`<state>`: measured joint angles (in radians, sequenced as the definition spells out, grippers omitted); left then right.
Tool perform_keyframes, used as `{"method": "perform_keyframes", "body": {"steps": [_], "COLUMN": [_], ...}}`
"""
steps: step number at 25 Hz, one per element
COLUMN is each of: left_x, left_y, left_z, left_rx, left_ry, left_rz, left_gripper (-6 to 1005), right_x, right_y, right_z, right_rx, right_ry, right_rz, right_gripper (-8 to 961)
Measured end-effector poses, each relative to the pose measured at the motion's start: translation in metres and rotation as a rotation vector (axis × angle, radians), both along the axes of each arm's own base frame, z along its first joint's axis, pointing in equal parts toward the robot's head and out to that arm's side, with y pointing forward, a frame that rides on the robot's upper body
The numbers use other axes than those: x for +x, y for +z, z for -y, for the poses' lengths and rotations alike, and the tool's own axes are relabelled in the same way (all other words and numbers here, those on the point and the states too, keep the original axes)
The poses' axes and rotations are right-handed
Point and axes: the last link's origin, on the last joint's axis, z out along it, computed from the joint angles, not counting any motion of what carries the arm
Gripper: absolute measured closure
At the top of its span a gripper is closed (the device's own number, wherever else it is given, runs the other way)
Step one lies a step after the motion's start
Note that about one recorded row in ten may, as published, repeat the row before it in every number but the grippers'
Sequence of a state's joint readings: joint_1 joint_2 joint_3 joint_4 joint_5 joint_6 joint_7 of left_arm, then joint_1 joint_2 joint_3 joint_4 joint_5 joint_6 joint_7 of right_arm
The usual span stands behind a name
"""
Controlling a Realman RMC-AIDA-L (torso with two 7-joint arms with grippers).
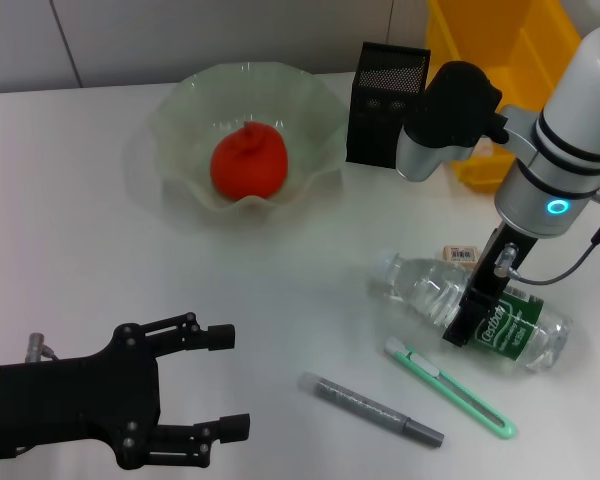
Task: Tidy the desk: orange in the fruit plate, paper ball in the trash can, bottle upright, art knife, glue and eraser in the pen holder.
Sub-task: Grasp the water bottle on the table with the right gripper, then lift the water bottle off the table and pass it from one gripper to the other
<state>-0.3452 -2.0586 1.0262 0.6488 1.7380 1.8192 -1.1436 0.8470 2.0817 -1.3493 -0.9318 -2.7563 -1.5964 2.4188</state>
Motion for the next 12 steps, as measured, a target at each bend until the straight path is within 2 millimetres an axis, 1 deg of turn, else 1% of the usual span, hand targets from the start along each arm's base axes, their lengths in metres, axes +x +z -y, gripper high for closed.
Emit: {"method": "perform_keyframes", "body": {"steps": [7,12], "left_x": [0.000,0.000], "left_y": [0.000,0.001], "left_z": [0.000,-0.001], "left_rx": [0.000,0.003], "left_ry": [0.000,0.008], "left_rz": [0.000,0.001], "left_gripper": [136,136], "right_x": [0.000,-0.006], "right_y": [0.004,0.018], "right_z": [0.000,0.005], "right_rx": [0.019,0.053], "right_ry": [-0.001,0.041], "right_rz": [-0.013,-0.062], "right_gripper": [167,177]}}
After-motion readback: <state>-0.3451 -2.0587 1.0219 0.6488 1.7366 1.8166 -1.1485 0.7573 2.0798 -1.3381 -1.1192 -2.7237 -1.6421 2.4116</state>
